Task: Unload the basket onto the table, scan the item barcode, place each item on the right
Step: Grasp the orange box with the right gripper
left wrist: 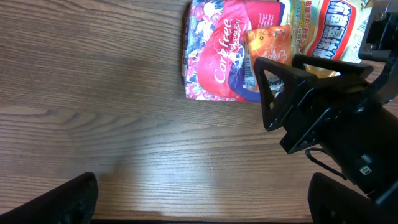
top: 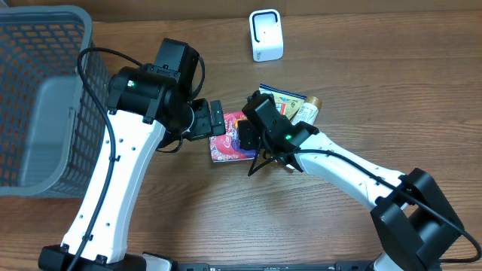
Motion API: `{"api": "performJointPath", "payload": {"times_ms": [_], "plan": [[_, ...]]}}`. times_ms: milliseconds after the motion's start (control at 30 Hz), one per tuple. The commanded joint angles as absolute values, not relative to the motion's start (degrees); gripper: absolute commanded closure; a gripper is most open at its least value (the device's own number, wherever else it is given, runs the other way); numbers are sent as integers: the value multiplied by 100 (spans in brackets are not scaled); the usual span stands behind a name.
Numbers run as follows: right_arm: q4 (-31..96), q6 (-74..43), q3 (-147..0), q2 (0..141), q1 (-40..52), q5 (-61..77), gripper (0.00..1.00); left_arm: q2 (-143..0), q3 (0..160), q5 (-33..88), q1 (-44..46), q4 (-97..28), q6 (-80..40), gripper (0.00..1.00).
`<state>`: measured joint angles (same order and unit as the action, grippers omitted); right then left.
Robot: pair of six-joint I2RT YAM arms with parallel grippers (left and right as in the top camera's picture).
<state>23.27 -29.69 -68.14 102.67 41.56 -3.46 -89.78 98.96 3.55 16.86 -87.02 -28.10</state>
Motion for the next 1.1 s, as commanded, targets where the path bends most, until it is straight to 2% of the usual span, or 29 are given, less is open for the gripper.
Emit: {"api": "performJointPath", "payload": {"times_ms": [0,100,233,367,500,533,767,1067], "plan": [[2410,-2917,-6945,10326,4150,-556,39,-8914,9974,274,1680,-8691,-2720,0],[2460,-2919,-6945,10405,4150,-554,43,-8914,9974,274,1680,-8689,-2720,0],[2451,-3030,-6945,10412,4150,-552,53,-8914,9974,274,1680,-8691,-2720,0],[2451,-3074,-6949,10412,4150,-545,69,-8914,9974,274,1680,-8691,-2720,0],[2561,-3157,-7057,10407,4150,-508,94,-8914,9974,274,1686,-8691,-2720,0],[2648,-3155,-7126,10405,4150,-515,96,-8914,9974,274,1686,-8691,-2720,0],[3806,-3155,-8016,10390,4139,-1688,96,-8914,9974,274,1680,-8689,-2720,0],[5739,-3627,-9039,10383,3870,-4488,96,-8914,9974,274,1680,-8691,-2720,0]]}}
